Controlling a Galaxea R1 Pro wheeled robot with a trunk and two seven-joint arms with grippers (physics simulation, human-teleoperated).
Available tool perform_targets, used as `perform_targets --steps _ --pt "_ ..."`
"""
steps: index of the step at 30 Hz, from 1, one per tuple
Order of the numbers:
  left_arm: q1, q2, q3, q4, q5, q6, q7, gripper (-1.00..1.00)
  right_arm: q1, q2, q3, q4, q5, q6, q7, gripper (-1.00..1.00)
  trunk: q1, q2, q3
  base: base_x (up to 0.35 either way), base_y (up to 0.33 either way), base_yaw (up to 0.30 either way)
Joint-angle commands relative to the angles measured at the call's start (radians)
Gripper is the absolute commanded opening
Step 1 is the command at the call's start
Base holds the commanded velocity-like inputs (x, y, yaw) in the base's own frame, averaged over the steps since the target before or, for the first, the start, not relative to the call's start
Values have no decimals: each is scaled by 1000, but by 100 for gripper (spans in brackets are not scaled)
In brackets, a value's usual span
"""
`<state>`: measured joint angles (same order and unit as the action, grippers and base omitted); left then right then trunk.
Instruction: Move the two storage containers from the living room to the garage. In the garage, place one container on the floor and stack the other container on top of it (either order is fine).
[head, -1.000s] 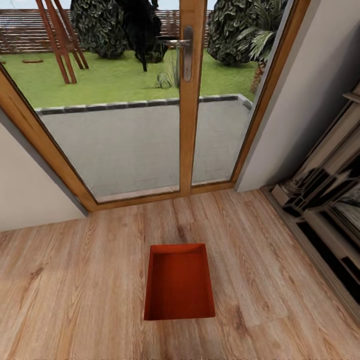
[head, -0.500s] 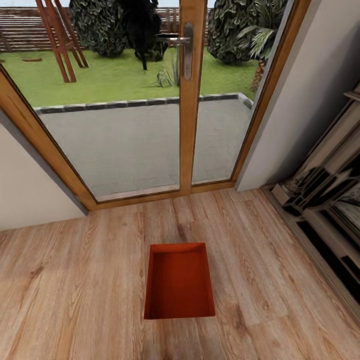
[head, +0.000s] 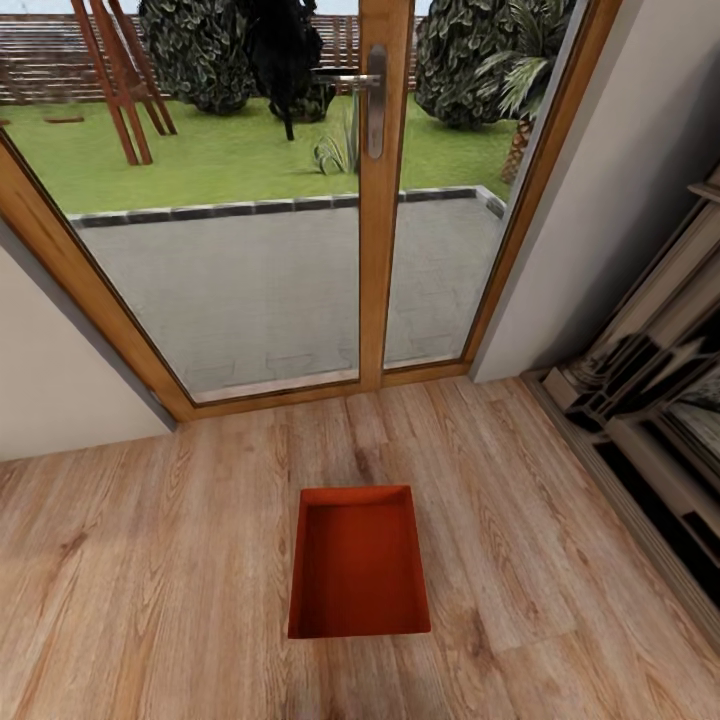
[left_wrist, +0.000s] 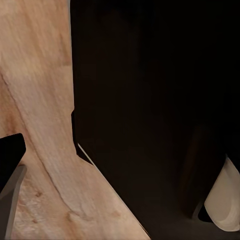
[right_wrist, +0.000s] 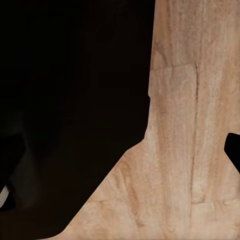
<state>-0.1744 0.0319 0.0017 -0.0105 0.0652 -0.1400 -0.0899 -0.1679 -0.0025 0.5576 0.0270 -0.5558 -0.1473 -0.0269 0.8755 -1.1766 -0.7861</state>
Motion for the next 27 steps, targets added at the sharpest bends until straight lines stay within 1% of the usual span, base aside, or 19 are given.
perform_targets --steps 1,6,9,15,17,19,20,23,24,25,27 --pt "0 0 0 1 7 -3 -5 100 -1 0 8 2 -8 -5 0 100 0 0 -1 0 0 0" --pt "0 0 0 1 6 -3 -5 100 -1 0 8 2 -7 -5 0 100 0 0 -1 0 0 0" --pt "0 -4 0 -2 3 -3 -4 100 -1 0 9 2 -1 0 -2 100 0 0 -1 0 0 0" --pt "-1 4 4 -21 1 6 -1 100 -1 4 15 0 3 2 -3 100 0 0 -1 0 0 0" --pt "-2 11 4 -86 1 18 -4 100 -1 2 16 -17 4 6 0 100 0 0 -1 0 0 0" --pt "-2 14 4 -195 1 75 -6 100 2 0 16 -69 6 18 2 100 0 0 -1 0 0 0" --pt "-2 15 5 -286 1 147 -5 100 4 -4 16 -115 6 39 2 100 0 0 -1 0 0 0" --pt "-3 13 6 -480 1 307 -3 100 -16 -25 16 -206 6 117 2 100 0 0 -1 0 0 0" --pt "-4 12 6 -544 1 351 -3 100 -34 -30 16 -239 6 146 1 100 0 0 -1 0 0 0" --pt "-5 12 6 -576 0 369 -3 100 -44 -33 16 -255 6 160 1 100 0 0 -1 0 0 0" --pt "-9 10 6 -694 1 431 -2 100 -85 -45 15 -312 5 203 -4 100 0 0 -1 0 0 0"
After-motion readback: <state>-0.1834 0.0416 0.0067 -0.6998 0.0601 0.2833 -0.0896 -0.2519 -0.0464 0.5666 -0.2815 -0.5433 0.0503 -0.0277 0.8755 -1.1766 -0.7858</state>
